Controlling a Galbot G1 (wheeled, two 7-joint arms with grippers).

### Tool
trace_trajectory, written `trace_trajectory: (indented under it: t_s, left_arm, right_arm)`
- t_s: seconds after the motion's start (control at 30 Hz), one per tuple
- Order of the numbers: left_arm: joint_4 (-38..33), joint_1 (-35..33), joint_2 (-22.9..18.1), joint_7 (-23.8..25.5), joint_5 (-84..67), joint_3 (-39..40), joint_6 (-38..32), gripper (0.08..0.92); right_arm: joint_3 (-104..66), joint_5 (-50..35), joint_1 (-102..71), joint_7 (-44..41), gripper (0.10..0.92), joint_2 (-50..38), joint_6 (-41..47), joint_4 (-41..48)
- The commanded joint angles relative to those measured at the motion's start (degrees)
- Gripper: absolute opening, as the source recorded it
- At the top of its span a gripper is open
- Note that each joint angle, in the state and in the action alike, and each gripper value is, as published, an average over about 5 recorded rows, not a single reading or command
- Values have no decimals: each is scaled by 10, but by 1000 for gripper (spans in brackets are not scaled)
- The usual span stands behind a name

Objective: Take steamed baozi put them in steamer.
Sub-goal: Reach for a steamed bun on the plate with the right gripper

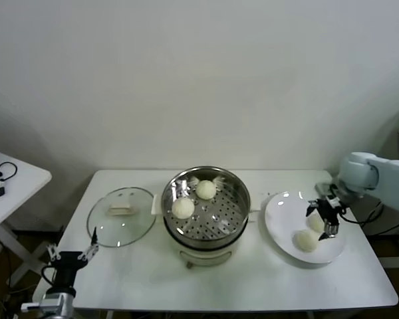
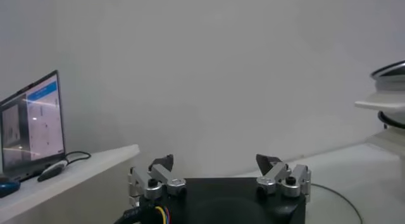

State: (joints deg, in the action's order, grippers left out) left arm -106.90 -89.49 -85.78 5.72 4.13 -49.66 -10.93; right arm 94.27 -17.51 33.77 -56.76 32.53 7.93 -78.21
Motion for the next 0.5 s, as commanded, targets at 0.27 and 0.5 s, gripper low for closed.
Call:
trace_trajectory:
  t_s: [0.27, 0.5]
  left_arm:
    - [4, -3, 0, -1, 2, -2, -1, 823]
    - [1, -4, 2, -1, 4, -1, 0, 823]
  right_arm:
    - [-153, 81, -194, 46, 823, 0, -1, 63]
    - [-171, 80, -214, 51, 823, 6, 8, 57]
